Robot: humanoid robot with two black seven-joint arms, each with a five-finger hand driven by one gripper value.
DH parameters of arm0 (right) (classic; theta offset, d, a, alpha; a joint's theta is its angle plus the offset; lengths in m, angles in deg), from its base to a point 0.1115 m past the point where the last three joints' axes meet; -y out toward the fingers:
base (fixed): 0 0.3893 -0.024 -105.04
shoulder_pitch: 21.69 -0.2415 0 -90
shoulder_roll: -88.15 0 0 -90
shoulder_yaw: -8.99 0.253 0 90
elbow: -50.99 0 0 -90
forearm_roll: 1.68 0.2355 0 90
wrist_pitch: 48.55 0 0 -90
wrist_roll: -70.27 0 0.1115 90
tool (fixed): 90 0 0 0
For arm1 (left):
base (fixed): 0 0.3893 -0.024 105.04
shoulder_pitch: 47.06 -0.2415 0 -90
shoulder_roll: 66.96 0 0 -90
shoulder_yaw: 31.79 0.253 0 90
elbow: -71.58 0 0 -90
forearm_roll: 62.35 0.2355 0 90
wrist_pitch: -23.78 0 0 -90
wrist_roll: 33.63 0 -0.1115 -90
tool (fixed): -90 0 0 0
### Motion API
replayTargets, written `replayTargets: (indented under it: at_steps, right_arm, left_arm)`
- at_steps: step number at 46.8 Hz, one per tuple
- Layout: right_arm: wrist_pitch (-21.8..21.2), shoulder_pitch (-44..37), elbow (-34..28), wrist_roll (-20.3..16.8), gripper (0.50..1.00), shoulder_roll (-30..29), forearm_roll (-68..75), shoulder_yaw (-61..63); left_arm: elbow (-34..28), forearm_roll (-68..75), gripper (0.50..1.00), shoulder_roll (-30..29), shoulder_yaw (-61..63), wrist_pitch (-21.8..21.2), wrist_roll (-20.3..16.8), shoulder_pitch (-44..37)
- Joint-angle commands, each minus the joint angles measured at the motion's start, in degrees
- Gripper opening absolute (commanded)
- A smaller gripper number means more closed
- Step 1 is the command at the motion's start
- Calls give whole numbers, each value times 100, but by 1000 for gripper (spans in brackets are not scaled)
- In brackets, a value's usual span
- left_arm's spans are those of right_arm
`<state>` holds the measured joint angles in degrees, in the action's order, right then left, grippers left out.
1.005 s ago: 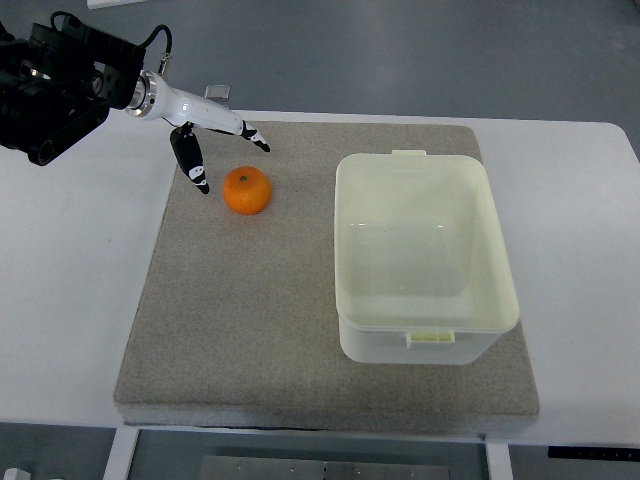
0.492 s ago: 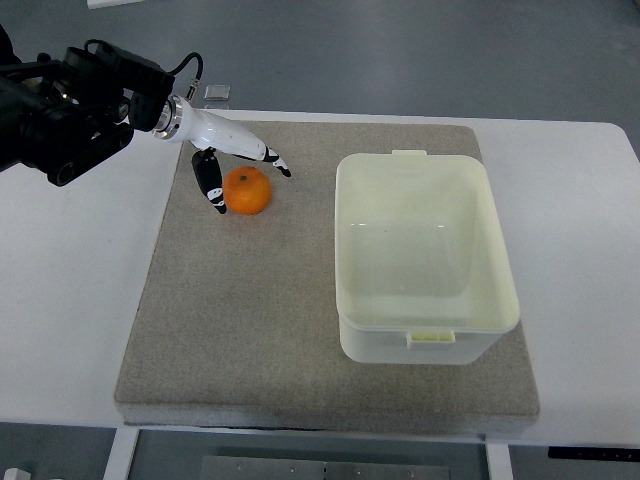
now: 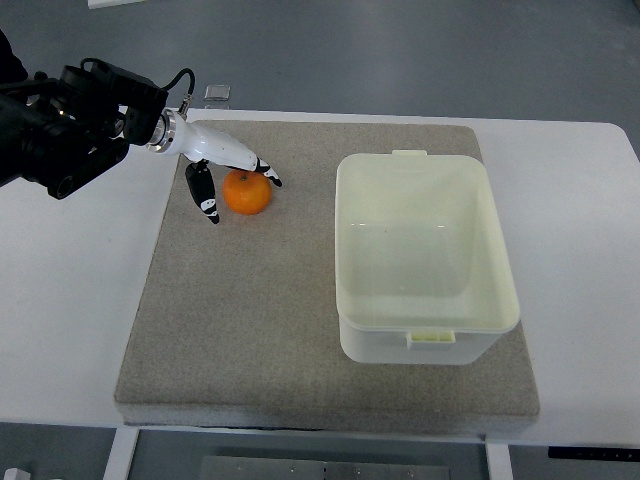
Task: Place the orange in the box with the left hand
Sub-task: 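Lower the left hand around the orange and close the fingers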
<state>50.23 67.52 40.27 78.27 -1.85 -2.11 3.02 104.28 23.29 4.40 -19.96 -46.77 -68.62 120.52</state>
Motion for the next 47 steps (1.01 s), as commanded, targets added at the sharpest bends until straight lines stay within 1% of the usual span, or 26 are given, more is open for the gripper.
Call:
replayTargets:
  at_steps: [1,11,20,24,28,32,34,36,41,43,44,47]
  right_arm:
    - [0,0,0,0,932,0,-2,0]
    - [0,9,0,0,932,0,-2,0]
    - [0,0,0,0,932,0,-2,0]
    - [0,0,0,0,932,0,7,0]
    - [0,0,0,0,932,0,-2,0]
    - [0,9,0,0,932,0,7,0]
    - [0,0,0,0,932,0,7,0]
    - [0,0,0,0,932,0,-2,0]
    - [0,0,0,0,932,0,-2,0]
    - [0,0,0,0,932,0,-2,0]
    - [0,9,0,0,932,0,-2,0]
    - [0,0,0,0,932,0,-2,0]
  left_arm:
    - [0,-20,994,9,-6,-30,0,-6]
    - [-53,67,994,79,3,-47,0,-94]
    - [-290,67,992,158,12,-328,0,-138]
    - [-308,67,990,158,12,-373,0,-138]
    - [-308,41,981,167,3,-381,0,-155]
    - [-308,50,958,193,3,-381,0,-173]
    - [-308,67,956,193,3,-381,0,-173]
    - [-308,67,939,193,12,-381,0,-173]
    - [-299,94,864,193,12,-381,0,-173]
    - [-299,120,844,202,12,-381,0,-164]
    - [-308,120,817,202,12,-381,0,-173]
    - [-308,129,769,202,12,-381,0,-173]
